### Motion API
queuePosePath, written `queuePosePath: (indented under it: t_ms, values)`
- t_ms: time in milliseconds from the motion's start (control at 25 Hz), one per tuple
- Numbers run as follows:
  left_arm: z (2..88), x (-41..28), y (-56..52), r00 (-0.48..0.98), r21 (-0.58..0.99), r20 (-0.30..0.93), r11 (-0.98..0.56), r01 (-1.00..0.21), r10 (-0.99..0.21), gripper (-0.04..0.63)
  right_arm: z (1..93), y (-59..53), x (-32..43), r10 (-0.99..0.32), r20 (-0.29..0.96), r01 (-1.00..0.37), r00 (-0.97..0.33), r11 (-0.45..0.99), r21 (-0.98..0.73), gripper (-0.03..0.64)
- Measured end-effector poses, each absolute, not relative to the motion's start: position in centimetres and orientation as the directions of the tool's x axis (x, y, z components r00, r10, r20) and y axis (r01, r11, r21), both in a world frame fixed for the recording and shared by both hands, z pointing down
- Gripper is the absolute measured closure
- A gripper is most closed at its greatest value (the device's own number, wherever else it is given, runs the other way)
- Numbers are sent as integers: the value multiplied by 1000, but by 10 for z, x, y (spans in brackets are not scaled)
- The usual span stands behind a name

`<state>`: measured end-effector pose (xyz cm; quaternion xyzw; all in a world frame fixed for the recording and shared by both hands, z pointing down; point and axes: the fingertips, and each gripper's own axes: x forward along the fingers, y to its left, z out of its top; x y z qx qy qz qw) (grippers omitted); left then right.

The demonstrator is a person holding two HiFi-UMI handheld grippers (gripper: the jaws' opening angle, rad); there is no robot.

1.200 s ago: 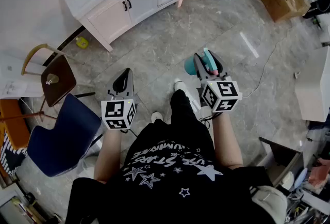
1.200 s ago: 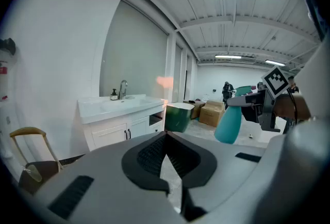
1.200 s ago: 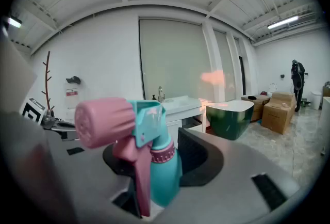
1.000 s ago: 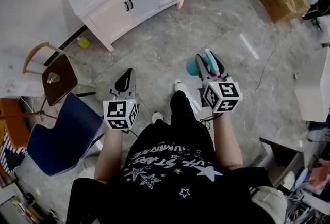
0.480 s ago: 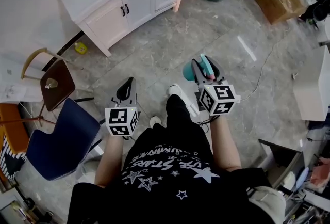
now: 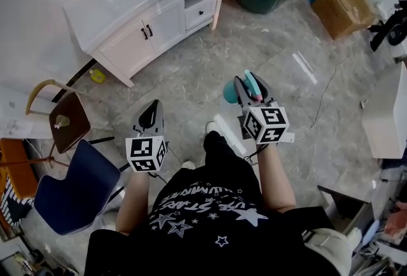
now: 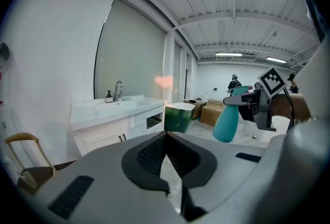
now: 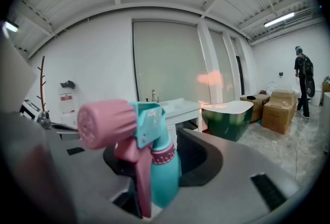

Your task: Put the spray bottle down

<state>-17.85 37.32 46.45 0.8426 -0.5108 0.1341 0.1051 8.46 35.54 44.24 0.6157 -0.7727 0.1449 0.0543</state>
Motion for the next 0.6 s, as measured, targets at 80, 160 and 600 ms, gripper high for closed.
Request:
queuePosePath:
  t_ms: [80, 160, 600]
  values:
    - [464, -165, 352, 430, 31, 337, -447, -894, -838, 580, 445, 330, 101, -932, 266, -964, -245, 206, -167, 440]
    - [464, -150, 327, 418, 17, 338, -439, -898, -843, 580, 446, 301, 118, -930, 265, -961, -255, 214, -175, 440]
    - [452, -72, 213, 354, -23, 327, -382, -924, -876, 580, 436, 162, 192, -909, 245, -938, -336, 298, -179, 443]
